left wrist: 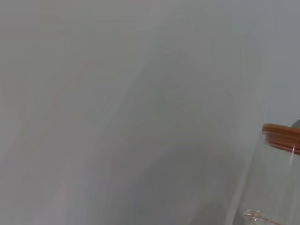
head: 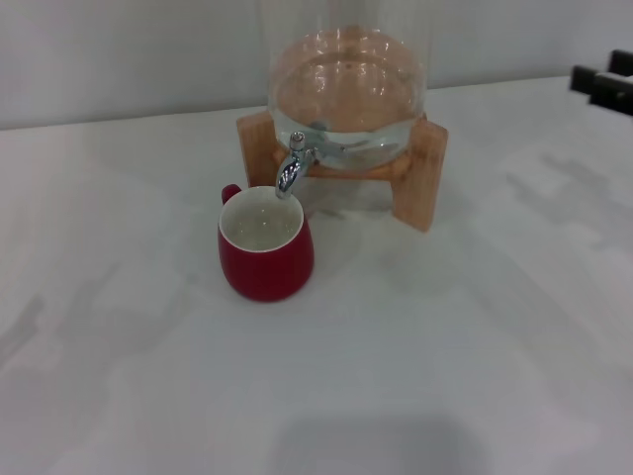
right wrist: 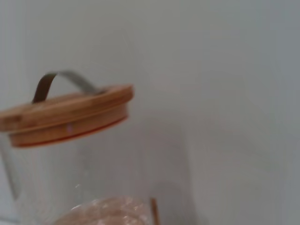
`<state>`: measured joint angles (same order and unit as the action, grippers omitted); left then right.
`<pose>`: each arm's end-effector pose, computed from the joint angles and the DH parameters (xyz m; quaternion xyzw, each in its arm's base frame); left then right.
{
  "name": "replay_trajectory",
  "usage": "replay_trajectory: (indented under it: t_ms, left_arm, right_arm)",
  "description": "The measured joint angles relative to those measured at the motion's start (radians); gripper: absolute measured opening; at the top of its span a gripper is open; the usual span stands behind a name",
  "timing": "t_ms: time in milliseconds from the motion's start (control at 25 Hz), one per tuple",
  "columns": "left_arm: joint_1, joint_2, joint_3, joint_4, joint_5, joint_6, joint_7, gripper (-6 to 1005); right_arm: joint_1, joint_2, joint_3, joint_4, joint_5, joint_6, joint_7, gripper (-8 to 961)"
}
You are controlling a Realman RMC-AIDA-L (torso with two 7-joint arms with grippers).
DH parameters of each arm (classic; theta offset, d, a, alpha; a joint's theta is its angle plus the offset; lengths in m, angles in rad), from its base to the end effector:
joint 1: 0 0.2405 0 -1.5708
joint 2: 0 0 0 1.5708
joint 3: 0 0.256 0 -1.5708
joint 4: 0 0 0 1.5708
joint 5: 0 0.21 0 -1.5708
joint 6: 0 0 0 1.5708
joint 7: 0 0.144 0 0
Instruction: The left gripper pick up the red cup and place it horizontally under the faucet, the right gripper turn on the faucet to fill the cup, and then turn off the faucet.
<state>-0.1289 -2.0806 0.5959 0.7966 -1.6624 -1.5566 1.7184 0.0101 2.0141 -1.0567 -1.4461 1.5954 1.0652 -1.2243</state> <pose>-0.3404 0.2548 0.0938 -0.7774 -0.3151 -0.4049 0.3640 0.2684 0.3067 0.1415 -0.8066 0.3073 0.2824 0.4187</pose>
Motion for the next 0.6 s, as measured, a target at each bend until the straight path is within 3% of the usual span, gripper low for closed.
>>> replay_trajectory:
  t_ms: [160,240,600]
  left_arm:
    - [0.009,0.004,-0.009,0.020,0.012,-0.009,-0.055,893]
    - [0.011,0.004,-0.014,0.031,0.013,-0.011,-0.073,893]
    - [-0.002,0.019,-0.015,0.039,0.067,-0.003,-0.219,893]
  right_arm:
    - [-0.024,-0.002,0.069,0.020,0.043,0.022,-0.020,675]
    - [-0.025,-0.001,0.132,0.053,0.067,0.064,-0.027,675]
    - [-0.008,-0.001,0.177,0.175,0.175,0.140,-0.116,667]
